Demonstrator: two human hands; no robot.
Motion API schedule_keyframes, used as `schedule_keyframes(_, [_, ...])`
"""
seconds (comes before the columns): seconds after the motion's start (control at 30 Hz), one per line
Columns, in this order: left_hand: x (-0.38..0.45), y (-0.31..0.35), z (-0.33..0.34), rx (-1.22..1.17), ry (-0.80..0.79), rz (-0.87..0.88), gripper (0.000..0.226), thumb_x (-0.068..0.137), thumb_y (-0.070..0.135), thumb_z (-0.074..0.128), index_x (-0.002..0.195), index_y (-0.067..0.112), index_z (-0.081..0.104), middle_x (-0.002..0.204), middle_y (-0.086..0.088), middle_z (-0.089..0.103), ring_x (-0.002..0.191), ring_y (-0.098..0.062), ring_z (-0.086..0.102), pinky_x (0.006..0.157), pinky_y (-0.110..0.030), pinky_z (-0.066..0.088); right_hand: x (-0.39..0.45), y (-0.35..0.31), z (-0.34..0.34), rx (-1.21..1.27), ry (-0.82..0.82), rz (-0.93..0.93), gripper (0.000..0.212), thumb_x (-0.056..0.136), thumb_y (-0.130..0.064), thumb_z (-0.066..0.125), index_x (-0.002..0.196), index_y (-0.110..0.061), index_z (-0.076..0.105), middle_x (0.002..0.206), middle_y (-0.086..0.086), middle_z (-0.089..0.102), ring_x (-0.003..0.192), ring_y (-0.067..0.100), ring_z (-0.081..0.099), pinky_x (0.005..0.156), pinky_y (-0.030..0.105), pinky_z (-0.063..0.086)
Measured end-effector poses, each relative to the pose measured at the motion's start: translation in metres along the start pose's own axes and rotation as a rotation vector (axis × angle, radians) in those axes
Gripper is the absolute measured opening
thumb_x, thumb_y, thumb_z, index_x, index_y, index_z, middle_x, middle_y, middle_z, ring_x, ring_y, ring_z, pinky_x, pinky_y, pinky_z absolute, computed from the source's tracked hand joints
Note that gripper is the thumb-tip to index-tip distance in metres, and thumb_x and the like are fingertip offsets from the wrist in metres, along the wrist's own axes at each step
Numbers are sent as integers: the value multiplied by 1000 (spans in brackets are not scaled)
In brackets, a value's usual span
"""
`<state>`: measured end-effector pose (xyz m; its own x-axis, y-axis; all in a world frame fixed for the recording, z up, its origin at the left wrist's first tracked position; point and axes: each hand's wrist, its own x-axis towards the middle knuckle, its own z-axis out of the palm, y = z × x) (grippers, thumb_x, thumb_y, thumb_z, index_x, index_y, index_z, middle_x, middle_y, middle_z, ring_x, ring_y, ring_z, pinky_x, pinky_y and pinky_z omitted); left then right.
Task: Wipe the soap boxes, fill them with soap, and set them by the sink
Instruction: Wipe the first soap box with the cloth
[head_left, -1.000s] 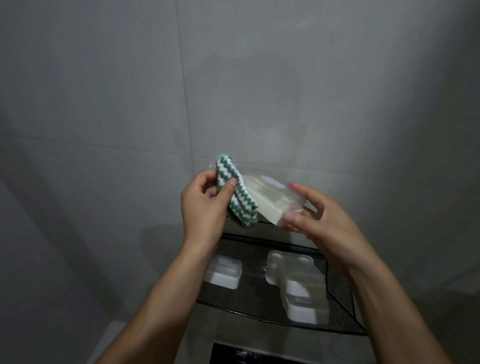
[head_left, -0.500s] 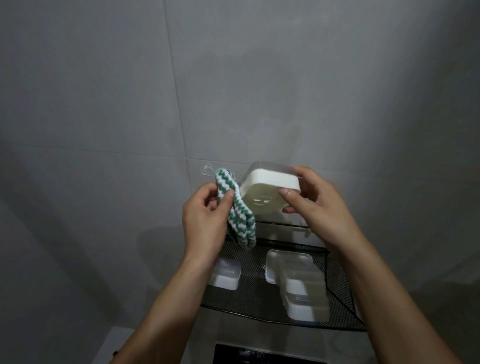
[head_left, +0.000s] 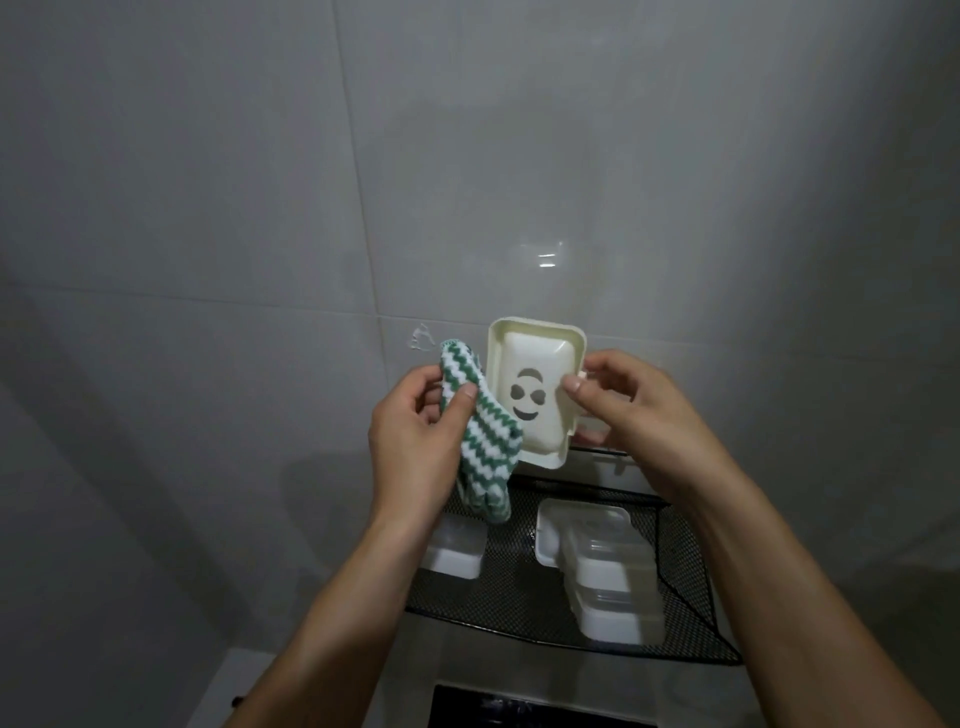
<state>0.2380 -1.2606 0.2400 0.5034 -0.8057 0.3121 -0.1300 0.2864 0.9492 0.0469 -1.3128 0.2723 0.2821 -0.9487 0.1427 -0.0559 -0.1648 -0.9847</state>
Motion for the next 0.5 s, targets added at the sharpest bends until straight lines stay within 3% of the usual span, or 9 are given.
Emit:
schedule_keyframes(0.1, [-2,7,0,105,21,124,24,86,20,74,101,35,63,89,8,70,82,-8,68,73,-23,57,-2,2,2,111,-13,97,13,93,-23,67,98,-11,64,93,7,68,74,16,70,64,38,62])
schedule_keyframes(0.2, [-2,20,0,252,10,299,25,85,17,73,105,30,65,92,16,68,85,1,64,72,-13,50,-3,5,2,175,-50,163,12,96,-23,63,104,-15,67,97,5,74,82,20,72,64,37,60])
schedule_keyframes(0.33, [1,36,3,467,-49,536,24,89,12,68,112,16,72,99,2,63,88,-9,61,78,-26,50,-2,4,2,199,-115,189,19,94,-13,63,112,-14,69,98,7,76,82,18,73,62,32,58])
schedule_keyframes(0.5, [6,54,15,603,-185,668,25,93,13,64,116,14,73,99,-6,55,88,-21,58,72,-38,52,-1,0,5,131,-62,125,28,91,-4,64,116,-15,69,99,11,77,81,19,73,69,39,61])
